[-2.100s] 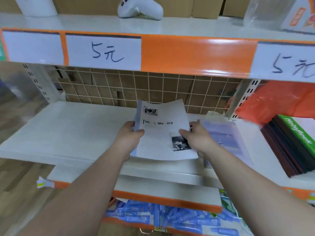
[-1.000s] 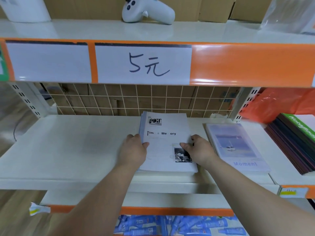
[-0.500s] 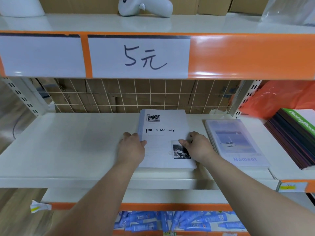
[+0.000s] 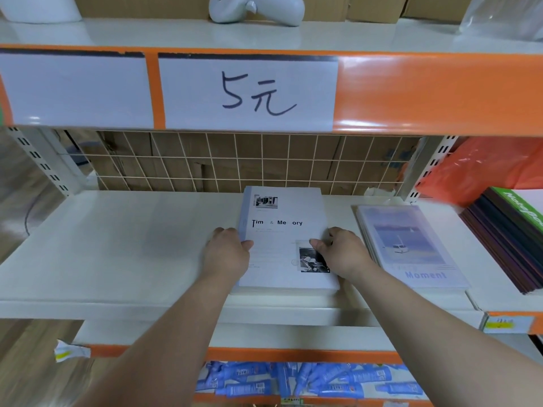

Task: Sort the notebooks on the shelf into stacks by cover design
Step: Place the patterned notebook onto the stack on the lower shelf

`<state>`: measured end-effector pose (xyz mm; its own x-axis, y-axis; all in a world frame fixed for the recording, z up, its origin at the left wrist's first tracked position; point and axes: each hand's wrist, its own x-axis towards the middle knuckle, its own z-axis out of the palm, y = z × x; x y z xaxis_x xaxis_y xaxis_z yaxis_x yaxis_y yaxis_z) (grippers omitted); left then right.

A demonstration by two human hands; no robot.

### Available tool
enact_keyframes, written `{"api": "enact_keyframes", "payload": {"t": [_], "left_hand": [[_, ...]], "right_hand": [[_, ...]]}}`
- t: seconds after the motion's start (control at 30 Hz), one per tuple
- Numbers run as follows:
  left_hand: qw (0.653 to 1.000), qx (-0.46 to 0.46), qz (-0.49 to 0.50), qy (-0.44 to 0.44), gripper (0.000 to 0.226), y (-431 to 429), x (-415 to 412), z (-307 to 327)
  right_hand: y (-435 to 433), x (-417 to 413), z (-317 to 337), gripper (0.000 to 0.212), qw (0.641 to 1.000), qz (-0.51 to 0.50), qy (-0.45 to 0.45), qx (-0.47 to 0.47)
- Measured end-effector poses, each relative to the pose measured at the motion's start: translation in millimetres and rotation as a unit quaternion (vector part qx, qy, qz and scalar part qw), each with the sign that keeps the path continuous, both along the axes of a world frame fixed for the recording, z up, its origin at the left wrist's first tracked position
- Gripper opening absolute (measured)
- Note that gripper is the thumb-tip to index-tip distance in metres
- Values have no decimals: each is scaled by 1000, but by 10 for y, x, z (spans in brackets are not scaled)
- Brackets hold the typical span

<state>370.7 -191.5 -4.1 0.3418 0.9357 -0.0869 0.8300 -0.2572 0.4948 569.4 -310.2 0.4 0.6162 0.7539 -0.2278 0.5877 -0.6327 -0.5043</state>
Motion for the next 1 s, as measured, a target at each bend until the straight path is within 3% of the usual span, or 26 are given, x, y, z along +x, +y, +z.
{"api": "enact_keyframes", "payload": {"t": [0.37, 0.87, 1.0], "left_hand": [[1000, 12, 0, -21, 32, -54, -19, -4], [1000, 0, -6, 20, 33, -50, -35, 86], [990, 95, -64, 77, 40, -140, 44, 251]], "right_hand": [[-9, -20, 31, 37, 1000, 3, -9, -5], [-29, -68, 66, 32, 1000, 16, 3, -22], [-95, -128, 217, 46, 988, 77, -135, 13]]}}
